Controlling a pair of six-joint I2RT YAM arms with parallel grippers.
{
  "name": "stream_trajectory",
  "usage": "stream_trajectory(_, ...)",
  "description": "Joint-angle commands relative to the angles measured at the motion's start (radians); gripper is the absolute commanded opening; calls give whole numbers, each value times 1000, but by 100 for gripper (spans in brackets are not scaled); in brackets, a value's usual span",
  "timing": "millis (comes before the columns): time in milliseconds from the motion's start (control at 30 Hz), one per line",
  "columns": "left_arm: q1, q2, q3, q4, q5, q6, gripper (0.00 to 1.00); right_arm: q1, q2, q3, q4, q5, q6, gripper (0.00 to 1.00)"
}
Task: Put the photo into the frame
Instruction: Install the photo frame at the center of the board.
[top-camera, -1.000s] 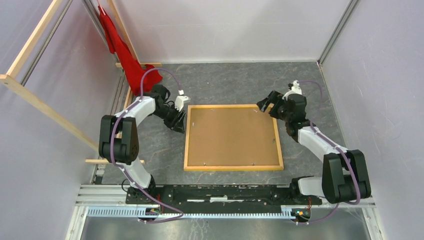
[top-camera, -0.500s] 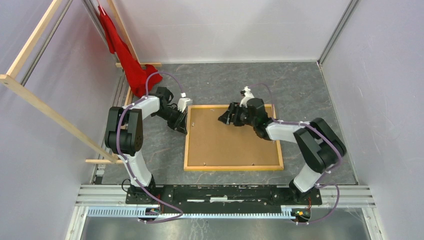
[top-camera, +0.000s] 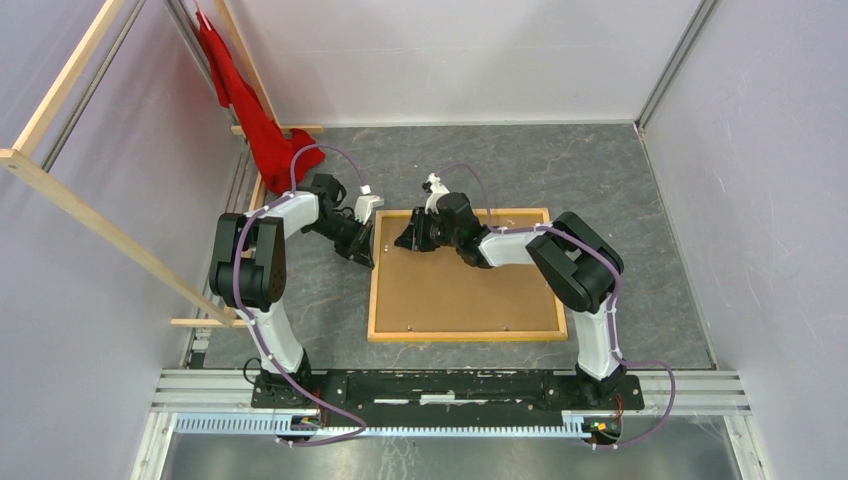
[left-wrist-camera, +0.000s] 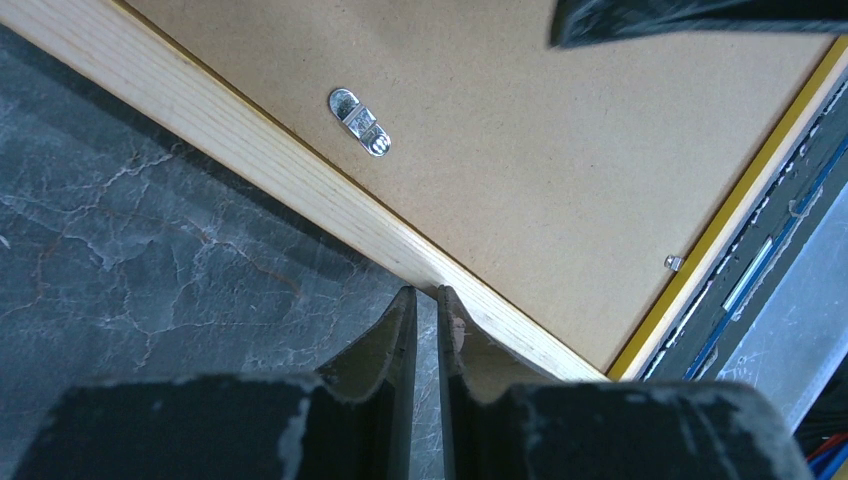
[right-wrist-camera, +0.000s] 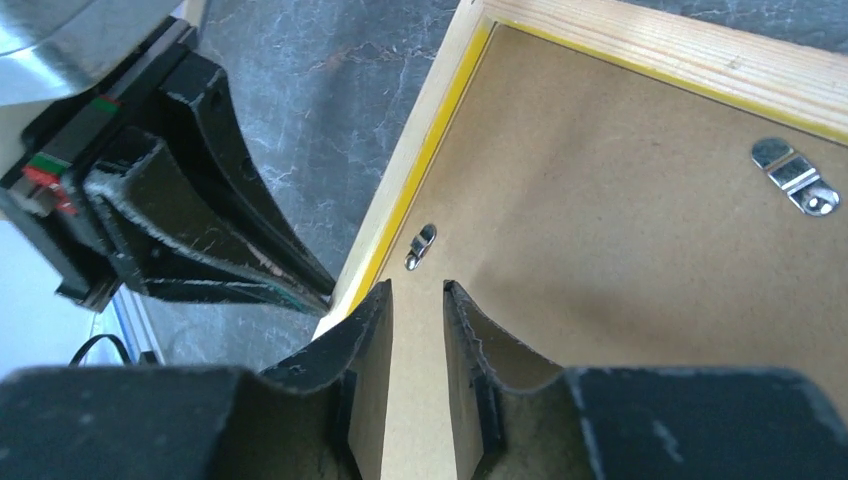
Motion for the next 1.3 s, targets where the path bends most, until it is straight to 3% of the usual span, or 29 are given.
stream_trajectory(0, 7, 21, 6, 47, -21, -13, 18, 14, 38, 78, -21, 10, -12, 34)
stream_trajectory(233, 7, 23, 7, 47, -28, -14, 16, 31, 93, 130, -60, 24, -28, 43)
stream_trajectory(1267, 8, 20, 10, 47, -48, -17, 14, 67, 163, 180, -89, 24, -13, 42)
